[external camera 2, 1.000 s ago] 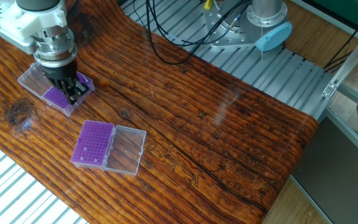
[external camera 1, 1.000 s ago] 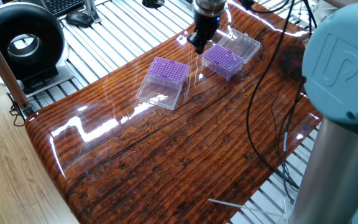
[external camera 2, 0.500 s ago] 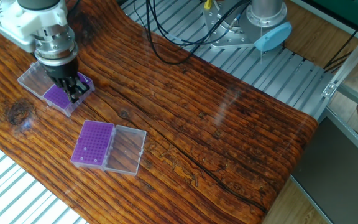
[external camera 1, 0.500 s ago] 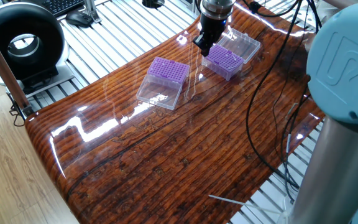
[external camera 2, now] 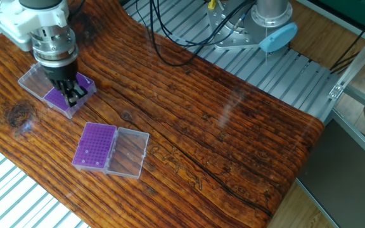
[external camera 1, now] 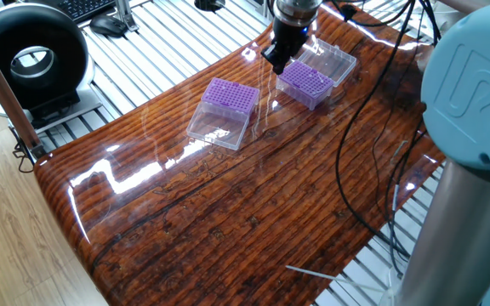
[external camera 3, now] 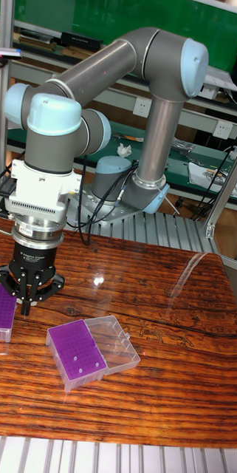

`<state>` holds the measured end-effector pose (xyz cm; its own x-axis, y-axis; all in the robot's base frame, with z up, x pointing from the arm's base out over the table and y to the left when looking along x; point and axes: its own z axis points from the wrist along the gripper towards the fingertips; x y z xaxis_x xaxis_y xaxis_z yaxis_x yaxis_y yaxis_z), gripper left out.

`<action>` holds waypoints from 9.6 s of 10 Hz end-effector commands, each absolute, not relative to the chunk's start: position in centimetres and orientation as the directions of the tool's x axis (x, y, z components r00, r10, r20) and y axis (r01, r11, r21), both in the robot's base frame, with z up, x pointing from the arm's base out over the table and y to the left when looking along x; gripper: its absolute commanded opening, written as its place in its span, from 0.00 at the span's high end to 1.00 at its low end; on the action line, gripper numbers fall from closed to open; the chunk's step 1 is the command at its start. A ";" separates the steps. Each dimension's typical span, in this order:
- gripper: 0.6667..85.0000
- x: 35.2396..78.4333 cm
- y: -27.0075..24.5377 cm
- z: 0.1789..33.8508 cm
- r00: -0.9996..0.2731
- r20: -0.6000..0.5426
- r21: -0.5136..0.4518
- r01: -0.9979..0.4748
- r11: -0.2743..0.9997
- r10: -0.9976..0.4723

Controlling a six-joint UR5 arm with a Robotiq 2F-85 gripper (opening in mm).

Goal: Transfer all small pipette tips from one holder to another

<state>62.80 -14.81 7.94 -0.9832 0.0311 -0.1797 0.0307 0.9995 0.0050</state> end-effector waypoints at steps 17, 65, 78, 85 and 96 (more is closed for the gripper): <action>1.00 58.1 -21.3 7.2 -0.982 -0.189 0.013 -0.028 1.000 -0.025; 1.00 58.3 -21.3 5.5 -0.977 -0.215 0.079 -0.021 0.997 -0.003; 0.78 56.1 -21.9 4.8 -0.989 -0.114 0.048 -0.096 0.994 -0.090; 0.77 56.2 -21.8 5.4 -0.990 -0.103 0.023 -0.098 0.995 -0.095; 0.75 58.0 -18.4 6.8 -0.991 -0.104 0.028 -0.082 0.996 -0.079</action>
